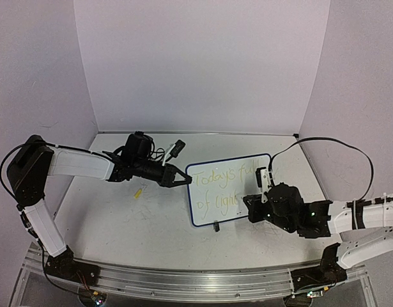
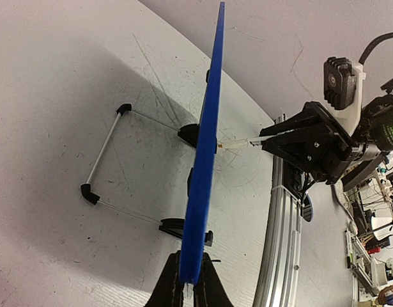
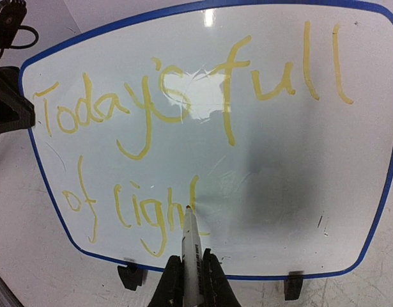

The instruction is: Write a sentence on the whiteboard

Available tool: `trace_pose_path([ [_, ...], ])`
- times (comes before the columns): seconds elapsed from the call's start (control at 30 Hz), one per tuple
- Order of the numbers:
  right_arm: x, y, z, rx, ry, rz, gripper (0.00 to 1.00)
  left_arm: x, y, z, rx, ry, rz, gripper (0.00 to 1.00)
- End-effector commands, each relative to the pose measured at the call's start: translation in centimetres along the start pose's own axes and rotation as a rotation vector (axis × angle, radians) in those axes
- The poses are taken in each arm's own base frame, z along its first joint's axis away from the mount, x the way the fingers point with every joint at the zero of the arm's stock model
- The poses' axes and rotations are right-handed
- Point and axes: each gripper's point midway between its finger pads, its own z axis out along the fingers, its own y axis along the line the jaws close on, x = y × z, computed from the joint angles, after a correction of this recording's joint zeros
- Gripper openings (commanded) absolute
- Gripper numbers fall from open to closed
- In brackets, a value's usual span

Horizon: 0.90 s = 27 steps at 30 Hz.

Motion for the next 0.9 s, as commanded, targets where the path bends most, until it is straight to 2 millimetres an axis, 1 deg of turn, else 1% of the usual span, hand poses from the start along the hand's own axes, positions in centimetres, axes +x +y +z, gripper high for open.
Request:
trace_pose_path([
  [0.0,-3.0,1.5,0.1,-0.024,-0.075,0.007,0.0,-1.0,-0.7,-0.2,-0.018,-0.012,0.042,0.0],
  [0.3,-3.0,1.5,0.6,-0.009,-0.07,0.002,0.0,-1.0,-0.7,-0.2,-0.016,-0.011,0.042,0.0],
  [0.87,-2.7,1.0,1.3,0.04,-0.064,-0.012,0.0,-1.0,-0.7,-0.2,-0.015,-0.011,0.04,0.0],
])
